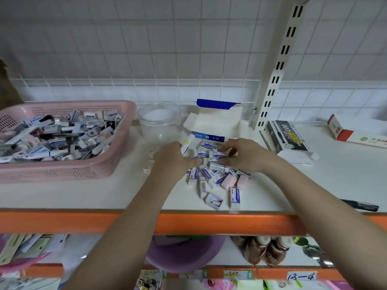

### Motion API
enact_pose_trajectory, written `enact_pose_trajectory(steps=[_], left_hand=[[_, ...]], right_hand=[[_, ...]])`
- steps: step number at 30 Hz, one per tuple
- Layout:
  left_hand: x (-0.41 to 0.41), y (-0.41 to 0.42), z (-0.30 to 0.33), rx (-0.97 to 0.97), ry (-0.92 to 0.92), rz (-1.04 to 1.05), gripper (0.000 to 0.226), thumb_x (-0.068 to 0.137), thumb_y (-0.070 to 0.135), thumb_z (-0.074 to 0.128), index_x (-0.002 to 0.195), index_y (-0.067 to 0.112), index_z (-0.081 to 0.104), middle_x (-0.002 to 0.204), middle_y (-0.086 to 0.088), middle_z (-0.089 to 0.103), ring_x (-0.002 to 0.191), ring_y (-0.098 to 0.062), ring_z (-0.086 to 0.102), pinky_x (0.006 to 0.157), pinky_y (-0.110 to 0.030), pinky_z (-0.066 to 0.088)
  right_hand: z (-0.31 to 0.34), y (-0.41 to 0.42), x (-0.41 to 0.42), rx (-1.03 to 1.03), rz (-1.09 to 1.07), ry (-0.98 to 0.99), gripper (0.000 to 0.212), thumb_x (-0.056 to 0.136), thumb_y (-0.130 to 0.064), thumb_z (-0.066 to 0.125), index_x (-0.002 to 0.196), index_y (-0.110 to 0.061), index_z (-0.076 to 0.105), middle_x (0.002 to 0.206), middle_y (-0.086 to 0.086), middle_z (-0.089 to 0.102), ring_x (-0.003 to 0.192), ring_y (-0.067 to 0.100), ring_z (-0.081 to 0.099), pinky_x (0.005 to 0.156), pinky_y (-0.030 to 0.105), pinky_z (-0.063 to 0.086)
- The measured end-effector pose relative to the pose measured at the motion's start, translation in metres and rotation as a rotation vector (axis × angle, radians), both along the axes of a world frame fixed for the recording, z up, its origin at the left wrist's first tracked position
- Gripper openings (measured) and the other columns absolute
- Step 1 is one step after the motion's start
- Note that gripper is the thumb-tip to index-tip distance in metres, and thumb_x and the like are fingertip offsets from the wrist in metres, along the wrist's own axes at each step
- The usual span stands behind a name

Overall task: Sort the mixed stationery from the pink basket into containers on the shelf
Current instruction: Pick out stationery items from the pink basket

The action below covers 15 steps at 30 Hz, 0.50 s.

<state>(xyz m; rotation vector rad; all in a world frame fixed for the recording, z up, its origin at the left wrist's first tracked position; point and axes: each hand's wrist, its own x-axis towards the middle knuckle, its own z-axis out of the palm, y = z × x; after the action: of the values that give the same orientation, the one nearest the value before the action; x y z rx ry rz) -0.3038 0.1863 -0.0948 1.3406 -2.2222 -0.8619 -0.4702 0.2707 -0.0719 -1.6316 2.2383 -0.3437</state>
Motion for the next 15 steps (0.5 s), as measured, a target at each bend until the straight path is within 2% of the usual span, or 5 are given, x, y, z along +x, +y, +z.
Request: enact_pose_trajectory(steps=[3,6,10,12,15], left_hand=[[-0.007,-0.007,0.000,0.051,-0.076,-0.077,0.032,0.076,0.028,0.076,0.087,0.005,0.055,0.076,-0.006,0.053,0.060,-0.016,0.047,0.054,-0.026,0.034],[-0.007,-0.002,0.002,0.022,-0.124,-0.094,0.030,0.076,0.021,0.074,0.087,0.004,0.051,0.075,-0.004,0.049,0.063,-0.017,0.046,0.052,-0.025,0.031],[0.022,-0.003,0.004,-0.071,0.110,0.071,0.017,0.079,0.015,0.071,0.092,0.005,0.066,0.082,-0.008,0.067,0.073,-0.024,0.062,0.058,-0.025,0.043],[0.044,-0.007,0.002,-0.146,0.055,0.160,0.008,0.080,0.014,0.067,0.082,0.008,0.062,0.070,-0.002,0.062,0.066,-0.022,0.058,0.054,-0.026,0.040],[0.064,-0.008,-0.004,-0.204,-0.033,0.239,0.016,0.082,0.011,0.060,0.073,0.011,0.047,0.059,0.004,0.046,0.061,-0.022,0.047,0.046,-0.021,0.025]], right_hand=[[0.002,0.005,0.002,0.011,0.007,0.019,0.041,0.090,-0.027,0.062,0.129,-0.017,0.053,0.121,0.003,0.058,0.097,0.014,0.050,0.079,0.018,0.036],[0.003,0.011,0.001,0.046,0.033,0.018,0.045,0.090,-0.023,0.062,0.132,-0.021,0.050,0.116,0.001,0.060,0.089,0.012,0.051,0.076,0.019,0.040],[0.008,0.005,0.000,-0.180,-0.054,0.028,0.034,0.089,-0.023,0.061,0.123,-0.022,0.057,0.101,0.001,0.064,0.076,0.012,0.054,0.061,0.016,0.040],[0.017,-0.011,0.009,-0.267,-0.049,-0.075,0.023,0.088,-0.024,0.063,0.110,-0.021,0.061,0.093,0.000,0.062,0.071,0.011,0.054,0.052,0.008,0.038],[0.022,-0.041,0.035,-0.252,0.045,-0.213,0.018,0.085,-0.021,0.065,0.102,-0.014,0.067,0.085,-0.003,0.063,0.063,0.002,0.053,0.049,0.004,0.037]])
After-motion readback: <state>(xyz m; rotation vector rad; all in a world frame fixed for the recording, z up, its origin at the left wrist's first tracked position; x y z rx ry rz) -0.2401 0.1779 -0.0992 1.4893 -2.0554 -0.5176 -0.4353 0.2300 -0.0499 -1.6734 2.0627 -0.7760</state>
